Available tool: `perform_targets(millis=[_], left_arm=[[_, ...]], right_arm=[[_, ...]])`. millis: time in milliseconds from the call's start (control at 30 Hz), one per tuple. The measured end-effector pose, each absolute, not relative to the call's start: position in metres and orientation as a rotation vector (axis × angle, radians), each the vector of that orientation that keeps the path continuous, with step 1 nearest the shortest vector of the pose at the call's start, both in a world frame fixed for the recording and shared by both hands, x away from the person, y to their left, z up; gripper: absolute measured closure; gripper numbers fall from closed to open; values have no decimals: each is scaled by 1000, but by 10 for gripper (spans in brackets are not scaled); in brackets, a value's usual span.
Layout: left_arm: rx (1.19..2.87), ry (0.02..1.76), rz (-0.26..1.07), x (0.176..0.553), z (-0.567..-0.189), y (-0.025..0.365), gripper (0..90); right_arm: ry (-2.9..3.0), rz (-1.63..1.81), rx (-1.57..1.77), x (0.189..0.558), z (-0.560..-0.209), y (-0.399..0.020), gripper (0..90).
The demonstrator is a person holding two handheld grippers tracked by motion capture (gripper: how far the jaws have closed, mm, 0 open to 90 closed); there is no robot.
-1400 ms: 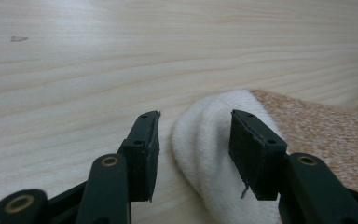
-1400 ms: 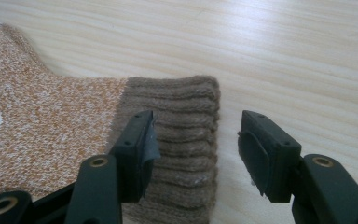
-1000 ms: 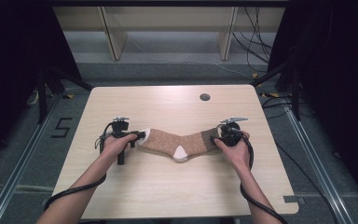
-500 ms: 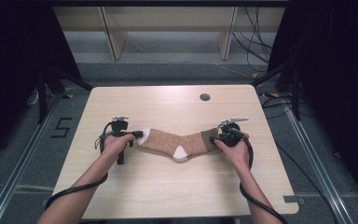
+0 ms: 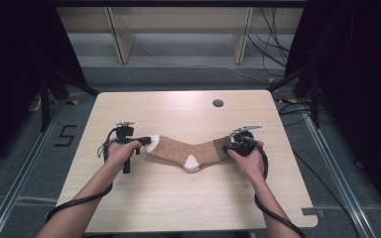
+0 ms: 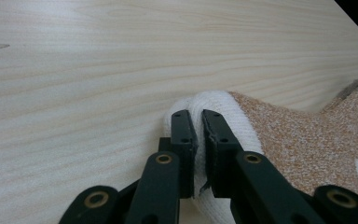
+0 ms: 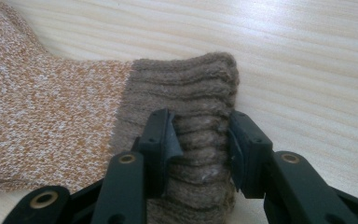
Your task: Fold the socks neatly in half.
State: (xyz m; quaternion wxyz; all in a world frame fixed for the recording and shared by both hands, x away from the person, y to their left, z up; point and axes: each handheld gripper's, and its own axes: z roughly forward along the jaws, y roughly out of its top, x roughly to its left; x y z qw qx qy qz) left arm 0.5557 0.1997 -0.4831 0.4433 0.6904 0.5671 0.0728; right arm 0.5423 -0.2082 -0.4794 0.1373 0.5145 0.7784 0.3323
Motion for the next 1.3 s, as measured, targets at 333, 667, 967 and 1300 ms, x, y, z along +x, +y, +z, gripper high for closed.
perform_targets(millis=[333, 667, 967, 1300], left_arm=[[1673, 1383, 181, 553, -470, 201, 835], [1632, 1333, 202, 547, -448, 202, 836], [1612, 1278, 222, 542, -427, 195, 837], [1605, 1241, 230, 540, -414, 189, 842]], right_arm=[[2240, 954, 1493, 541, -479, -205, 630], [2258, 941, 1495, 542, -479, -195, 630], [2268, 970, 1504, 542, -479, -181, 633], [2267, 958, 1466, 543, -479, -167, 643]])
